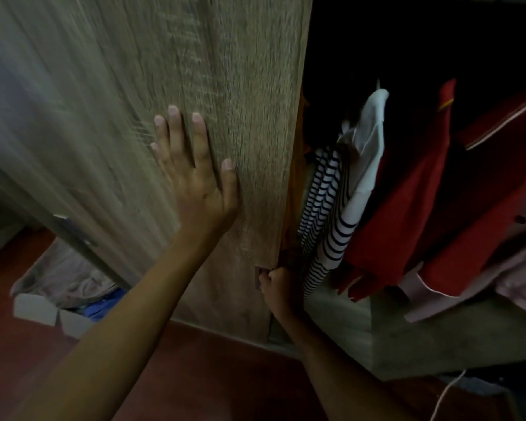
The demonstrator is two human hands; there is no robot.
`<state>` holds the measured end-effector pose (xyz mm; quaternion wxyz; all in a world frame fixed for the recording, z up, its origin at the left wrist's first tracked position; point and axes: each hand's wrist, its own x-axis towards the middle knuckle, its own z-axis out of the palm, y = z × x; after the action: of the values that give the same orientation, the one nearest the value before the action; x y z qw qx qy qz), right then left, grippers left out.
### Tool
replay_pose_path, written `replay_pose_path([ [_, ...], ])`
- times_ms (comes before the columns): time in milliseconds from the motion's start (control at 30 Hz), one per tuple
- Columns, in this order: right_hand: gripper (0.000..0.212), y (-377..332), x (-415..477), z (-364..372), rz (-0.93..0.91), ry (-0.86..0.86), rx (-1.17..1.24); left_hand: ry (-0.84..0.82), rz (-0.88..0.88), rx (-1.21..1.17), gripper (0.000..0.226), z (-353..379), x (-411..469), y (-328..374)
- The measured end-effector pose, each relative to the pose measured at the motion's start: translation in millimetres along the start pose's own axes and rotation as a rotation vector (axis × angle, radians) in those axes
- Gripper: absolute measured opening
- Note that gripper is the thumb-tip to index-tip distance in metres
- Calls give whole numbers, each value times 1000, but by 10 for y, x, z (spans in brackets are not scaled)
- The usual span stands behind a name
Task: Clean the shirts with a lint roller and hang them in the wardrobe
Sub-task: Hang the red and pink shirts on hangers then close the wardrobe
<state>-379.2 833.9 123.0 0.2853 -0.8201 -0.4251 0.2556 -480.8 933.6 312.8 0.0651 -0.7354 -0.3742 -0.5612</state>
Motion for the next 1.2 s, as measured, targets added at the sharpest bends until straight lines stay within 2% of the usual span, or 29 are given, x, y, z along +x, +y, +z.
replay_pose_path([
  [267,40,595,-102,-443,91,59,59,-37,71,-10,63,265,-213,602],
  [433,45,1173,-169,-865,153,126,64,-29,126,-40,63,563,-403,1215],
  [533,39,1545,-238,-1187,184,182,99,-32,177,-49,64,790,-541,1638],
  [633,40,2001,-291,-1522,254,224,95,-24,255,-37,72,1037,-668,2105],
  [733,41,2478,-331,-1856,306,252,190,-22,304,-36,81,1264,-788,2581],
  [933,45,3062,-489,-2651,364,354,401,-2,365,-47,60,1669,-985,3413],
  [1000,42,3256,-520,-2829,388,386,411,6,379,-44,59,1769,-1031,3672],
  [1067,41,3420,-516,-2973,391,423,324,11,396,-47,57,1848,-1067,3874],
  [1200,42,3705,-408,-3046,375,385,210,23,372,-70,58,1903,-1110,4004],
])
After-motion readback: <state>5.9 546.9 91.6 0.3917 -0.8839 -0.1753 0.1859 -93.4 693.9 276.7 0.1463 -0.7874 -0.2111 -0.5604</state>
